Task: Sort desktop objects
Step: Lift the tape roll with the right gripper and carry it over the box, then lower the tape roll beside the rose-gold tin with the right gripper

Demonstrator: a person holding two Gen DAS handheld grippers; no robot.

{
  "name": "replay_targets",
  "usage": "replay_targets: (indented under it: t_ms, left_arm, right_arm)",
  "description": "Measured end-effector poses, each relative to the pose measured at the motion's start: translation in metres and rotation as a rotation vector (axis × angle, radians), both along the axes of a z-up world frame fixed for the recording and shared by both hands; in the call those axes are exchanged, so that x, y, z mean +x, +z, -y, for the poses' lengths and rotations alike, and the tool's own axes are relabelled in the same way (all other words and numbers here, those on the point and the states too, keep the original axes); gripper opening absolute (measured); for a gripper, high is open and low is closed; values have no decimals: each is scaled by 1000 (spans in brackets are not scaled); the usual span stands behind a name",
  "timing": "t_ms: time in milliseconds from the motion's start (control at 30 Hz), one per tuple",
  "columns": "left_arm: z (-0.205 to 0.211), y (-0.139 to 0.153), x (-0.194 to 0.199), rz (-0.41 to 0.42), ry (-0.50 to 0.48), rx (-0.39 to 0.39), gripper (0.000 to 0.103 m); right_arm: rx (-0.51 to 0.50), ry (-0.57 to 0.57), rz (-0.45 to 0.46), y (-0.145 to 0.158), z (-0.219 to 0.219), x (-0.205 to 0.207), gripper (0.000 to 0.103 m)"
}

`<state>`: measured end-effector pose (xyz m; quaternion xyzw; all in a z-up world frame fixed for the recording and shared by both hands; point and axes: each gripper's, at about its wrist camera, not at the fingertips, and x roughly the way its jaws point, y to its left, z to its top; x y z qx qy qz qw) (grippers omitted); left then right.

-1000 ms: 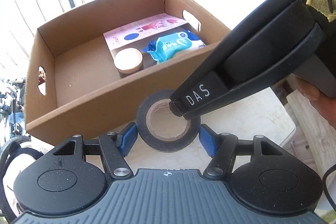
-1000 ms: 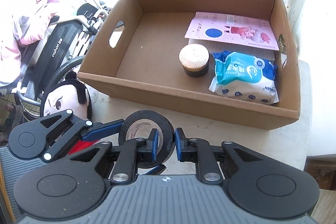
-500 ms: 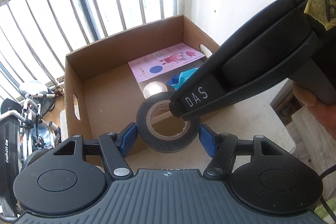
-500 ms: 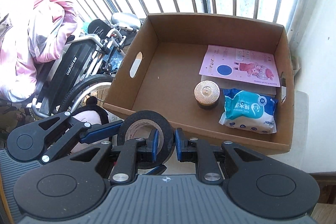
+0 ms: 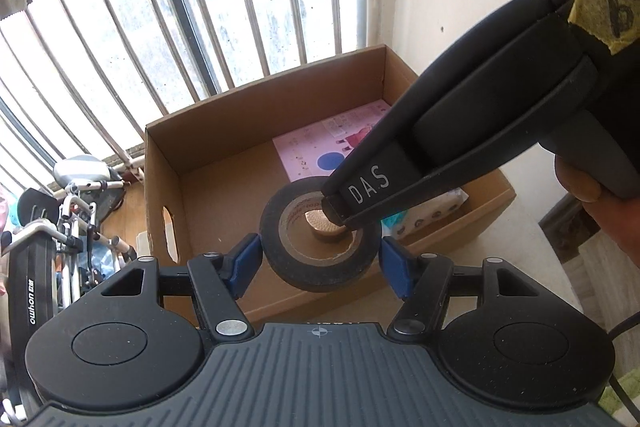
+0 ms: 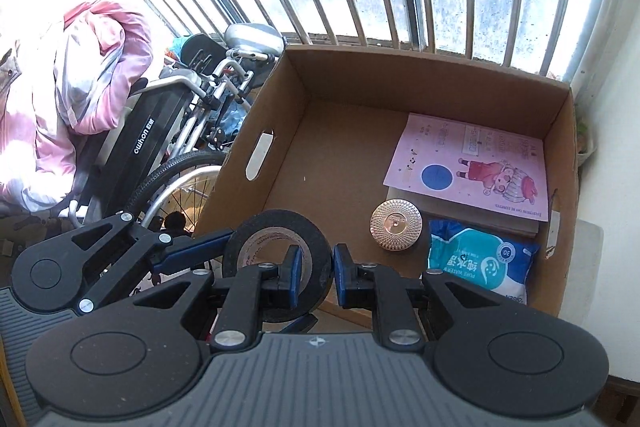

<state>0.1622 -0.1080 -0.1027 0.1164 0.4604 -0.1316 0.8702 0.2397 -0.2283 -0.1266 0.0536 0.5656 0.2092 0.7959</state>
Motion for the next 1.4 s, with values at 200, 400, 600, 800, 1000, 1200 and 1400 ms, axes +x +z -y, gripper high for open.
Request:
replay_targets:
  t_ms: [200,400,600,800,1000,1200,1400]
  left_arm:
    - [9,-7,22,-34,39,19,64]
    - [18,-18,41,-79,62,44,64]
    - [19,-31,44,-144,89,53,64]
    - [12,-49,48,-229,56,21,64]
    - [-2,-69,59,-329,8,-37,64]
    - [-22,-92,71,-423,-2,-107,64]
    - [-32,-112,76,-504,0,-188,64]
  right_arm:
    - [23,26,-35,-15,11,28,19]
    - [59,44,-89,-37,22,47,19]
    - [68,43,-154,-63,24,53,19]
    - [63,-20,-240,-88,27,54,19]
    - [48,-98,-308,-111,26,55,19]
    - [23,-150,-371,-134,22,59,19]
    - [-31,-165,-396,-151,16,61,19]
